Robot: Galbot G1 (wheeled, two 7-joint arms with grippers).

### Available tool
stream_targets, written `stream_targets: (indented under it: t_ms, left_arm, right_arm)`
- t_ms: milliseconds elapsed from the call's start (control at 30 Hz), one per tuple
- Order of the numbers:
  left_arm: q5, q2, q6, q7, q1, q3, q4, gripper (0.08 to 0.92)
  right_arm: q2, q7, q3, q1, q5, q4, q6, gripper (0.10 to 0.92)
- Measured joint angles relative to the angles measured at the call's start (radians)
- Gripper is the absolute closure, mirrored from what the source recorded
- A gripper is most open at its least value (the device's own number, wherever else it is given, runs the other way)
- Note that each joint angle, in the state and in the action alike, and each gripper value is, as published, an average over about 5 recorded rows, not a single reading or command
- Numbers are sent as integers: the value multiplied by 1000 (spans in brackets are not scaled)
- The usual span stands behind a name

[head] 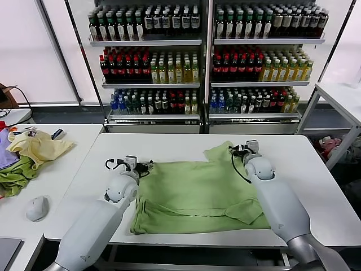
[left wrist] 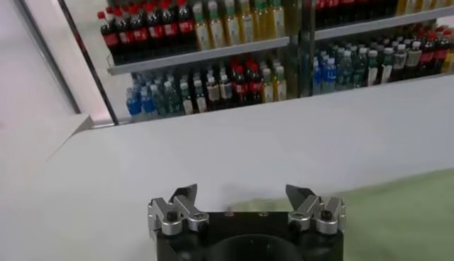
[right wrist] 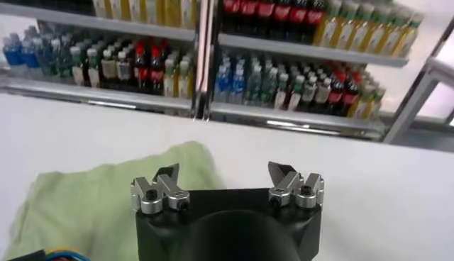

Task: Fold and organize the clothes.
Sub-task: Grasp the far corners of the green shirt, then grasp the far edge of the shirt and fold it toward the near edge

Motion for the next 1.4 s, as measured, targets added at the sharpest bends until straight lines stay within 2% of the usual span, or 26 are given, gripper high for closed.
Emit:
stream_targets:
  t_ms: [133,267,633,900,1000,1100,1400]
  left_arm:
    - [-16,6,0,3,10,4,1,179]
    - [-32,15,-2,8,21,6,0,217]
    - [-75,33,-4,28,49,3,-18,528]
    - [-111,38,-12,34,65,-10,-33,762]
    - [-124,43,-22,33,75,-16,-48,854]
    - [-140,51,-34,33,87,-24,-69,898]
    - [-181,93,-67,36,138,-63,-187,907]
  right_arm:
    - [18,-13,-2,18,8,-42,-5,257]
    - [31,-21,-4,31,23,-75,-16,360]
    - [32,-48,-13,35,66,-102,-46,679]
    - [6,-68,-27,0,71,-42,-42,891]
    - [-10,-70,-25,-24,79,5,-35,906]
    - [-28,-71,-19,-49,91,60,-29,906]
    - [-109,-63,41,-147,136,270,-32,906]
